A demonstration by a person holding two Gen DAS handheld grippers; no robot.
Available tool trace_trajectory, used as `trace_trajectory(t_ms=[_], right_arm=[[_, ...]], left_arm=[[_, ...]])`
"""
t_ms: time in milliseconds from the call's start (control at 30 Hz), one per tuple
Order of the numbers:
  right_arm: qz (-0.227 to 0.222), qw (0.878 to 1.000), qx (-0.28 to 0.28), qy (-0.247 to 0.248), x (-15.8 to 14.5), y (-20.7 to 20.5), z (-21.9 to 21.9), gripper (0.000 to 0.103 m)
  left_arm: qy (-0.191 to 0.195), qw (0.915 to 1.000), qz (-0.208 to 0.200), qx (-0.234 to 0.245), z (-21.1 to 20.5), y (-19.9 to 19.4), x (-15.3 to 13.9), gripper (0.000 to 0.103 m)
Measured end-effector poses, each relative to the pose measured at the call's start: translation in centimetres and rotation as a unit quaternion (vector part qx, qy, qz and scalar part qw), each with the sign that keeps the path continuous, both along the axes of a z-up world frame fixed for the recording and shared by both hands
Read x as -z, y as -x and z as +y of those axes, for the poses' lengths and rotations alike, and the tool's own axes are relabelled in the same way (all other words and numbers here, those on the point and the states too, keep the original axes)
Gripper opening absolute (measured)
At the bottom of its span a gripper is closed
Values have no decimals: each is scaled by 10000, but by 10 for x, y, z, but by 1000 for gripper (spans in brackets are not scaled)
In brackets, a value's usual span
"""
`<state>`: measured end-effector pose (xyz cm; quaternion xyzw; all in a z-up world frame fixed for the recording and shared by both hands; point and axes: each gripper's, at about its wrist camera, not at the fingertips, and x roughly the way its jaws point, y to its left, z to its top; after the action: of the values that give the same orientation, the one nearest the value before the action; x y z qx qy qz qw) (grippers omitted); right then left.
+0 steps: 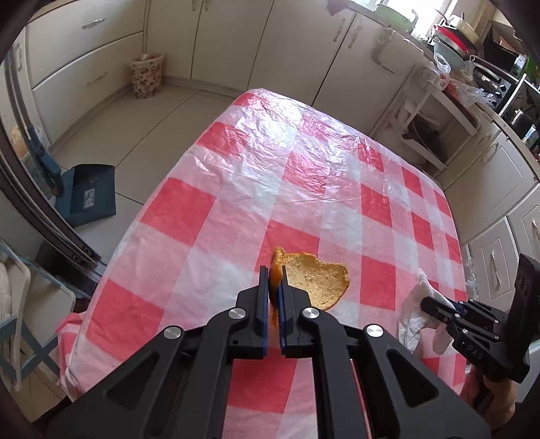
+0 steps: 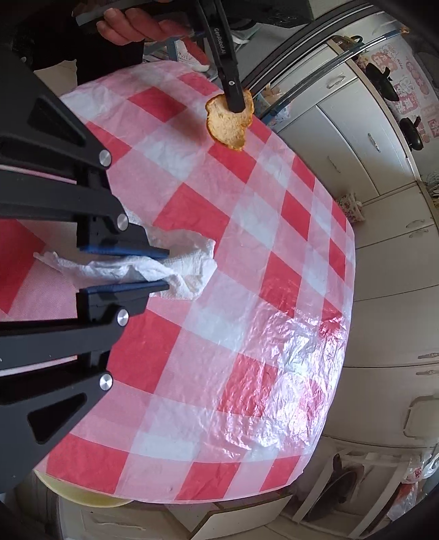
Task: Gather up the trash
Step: 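Carry the peel and tissue over the yellow bin and open both grippers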
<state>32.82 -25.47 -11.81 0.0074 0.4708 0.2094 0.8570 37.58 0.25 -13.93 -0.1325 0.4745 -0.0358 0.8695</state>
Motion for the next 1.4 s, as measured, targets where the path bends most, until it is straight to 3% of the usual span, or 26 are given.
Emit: trace_trajectory(t_ms=[533, 1133, 1400], right_arm=[[-193, 9992, 126, -312, -17, 49, -16, 14], [-530, 9923, 803, -777, -47, 50, -84, 14], [-634, 9863, 1198, -945, -56, 52, -123, 14]], left_arm=[[118, 9992, -152, 343, -19, 61, -14, 5], [282, 9933, -333, 1074, -117, 62, -38, 5], [103, 9906, -436, 1293, -154, 61, -40, 5]])
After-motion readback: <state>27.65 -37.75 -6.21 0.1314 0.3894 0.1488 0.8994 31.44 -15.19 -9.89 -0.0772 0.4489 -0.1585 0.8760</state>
